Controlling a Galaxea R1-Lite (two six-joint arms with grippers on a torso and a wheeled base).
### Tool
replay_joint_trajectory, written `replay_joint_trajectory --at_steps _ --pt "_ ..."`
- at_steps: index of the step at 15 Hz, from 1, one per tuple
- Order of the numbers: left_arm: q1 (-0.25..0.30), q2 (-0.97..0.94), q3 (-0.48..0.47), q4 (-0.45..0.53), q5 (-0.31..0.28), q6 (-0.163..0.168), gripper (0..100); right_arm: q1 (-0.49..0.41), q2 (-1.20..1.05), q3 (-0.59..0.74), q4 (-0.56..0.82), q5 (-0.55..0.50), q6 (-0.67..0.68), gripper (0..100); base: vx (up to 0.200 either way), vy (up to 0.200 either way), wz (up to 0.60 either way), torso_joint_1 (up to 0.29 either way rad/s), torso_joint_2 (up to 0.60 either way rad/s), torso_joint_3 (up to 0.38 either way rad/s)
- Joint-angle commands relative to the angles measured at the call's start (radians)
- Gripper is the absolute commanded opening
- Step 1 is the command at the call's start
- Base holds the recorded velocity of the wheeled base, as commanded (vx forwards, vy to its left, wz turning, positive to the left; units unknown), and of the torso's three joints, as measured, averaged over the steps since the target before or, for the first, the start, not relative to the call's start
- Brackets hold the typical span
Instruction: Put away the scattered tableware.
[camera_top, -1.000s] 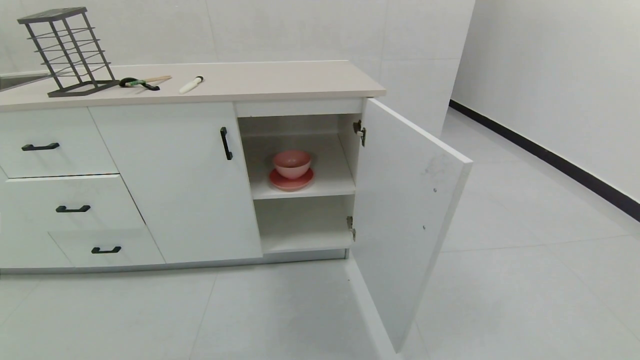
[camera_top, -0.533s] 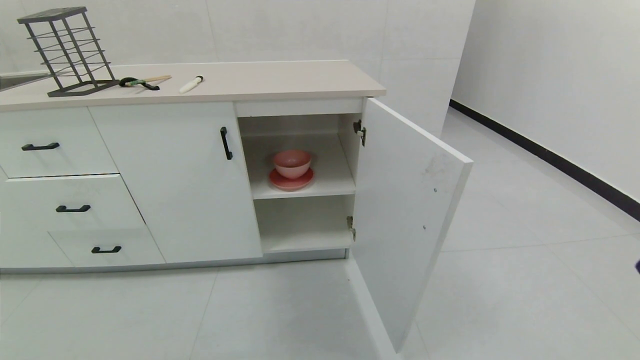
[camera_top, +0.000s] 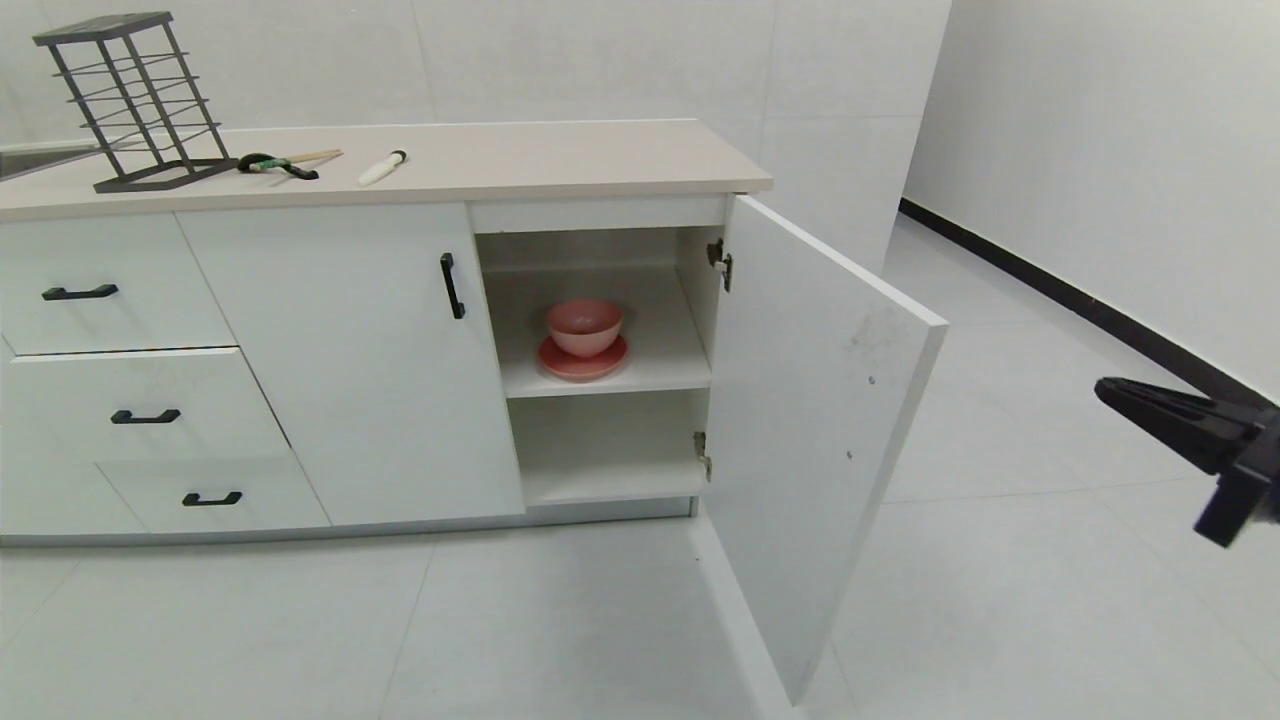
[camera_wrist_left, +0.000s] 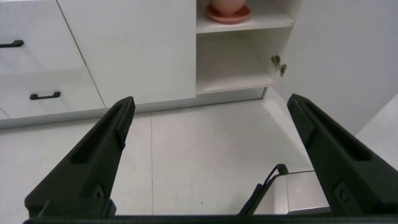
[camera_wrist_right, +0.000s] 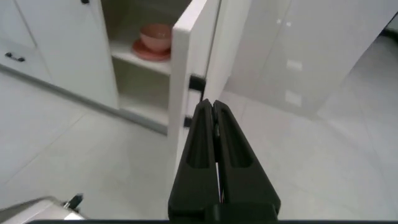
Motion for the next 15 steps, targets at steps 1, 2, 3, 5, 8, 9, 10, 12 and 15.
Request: replay_joint_trajectory --at_steps 1,2,3,5,8,9,10,12,15 --pt "0.0 0.001 0.0 0.0 0.0 0.0 100 0.01 0.226 0.045 -0.153 -0.003 0.003 0 0.0 0.0 0.0 0.0 0.0 0.0" --pt "0.0 0.001 0.0 0.0 0.0 0.0 100 0.011 0.269 0.04 -0.181 -0.003 0.009 0 0.0 0.0 0.0 0.0 0.0 0.0" --pt "0.0 0.001 0.0 -0.002 -0.001 0.0 100 0.011 0.296 0.036 -0.193 -0.003 0.01 0 0.0 0.0 0.0 0.0 0.0 0.0" --pt "0.0 0.001 0.0 -0.002 -0.001 0.0 100 0.013 0.368 0.017 -0.287 -0.002 0.012 0 0.0 0.0 0.0 0.0 0.0 0.0" --pt "0.0 0.001 0.0 0.0 -0.001 0.001 100 0.011 0.511 -0.105 -0.386 0.046 0.012 0 0.0 0.0 0.0 0.0 0.0 0.0" --pt "0.0 0.001 0.0 -0.002 -0.001 0.001 100 0.014 0.559 -0.148 -0.411 0.067 0.012 0 0.0 0.0 0.0 0.0 0.0 0.0" --pt "0.0 0.001 0.0 0.0 -0.001 0.0 100 0.017 0.602 -0.19 -0.432 0.076 0.012 0 0.0 0.0 0.0 0.0 0.0 0.0" --pt "0.0 0.001 0.0 0.0 0.0 0.0 100 0.022 0.671 -0.26 -0.461 0.106 0.01 0 0.0 0.0 0.0 0.0 0.0 0.0" --pt "0.0 0.001 0.0 0.0 -0.001 0.0 100 0.051 0.721 -0.297 -0.512 0.144 0.01 0 0.0 0.0 0.0 0.0 0.0 0.0"
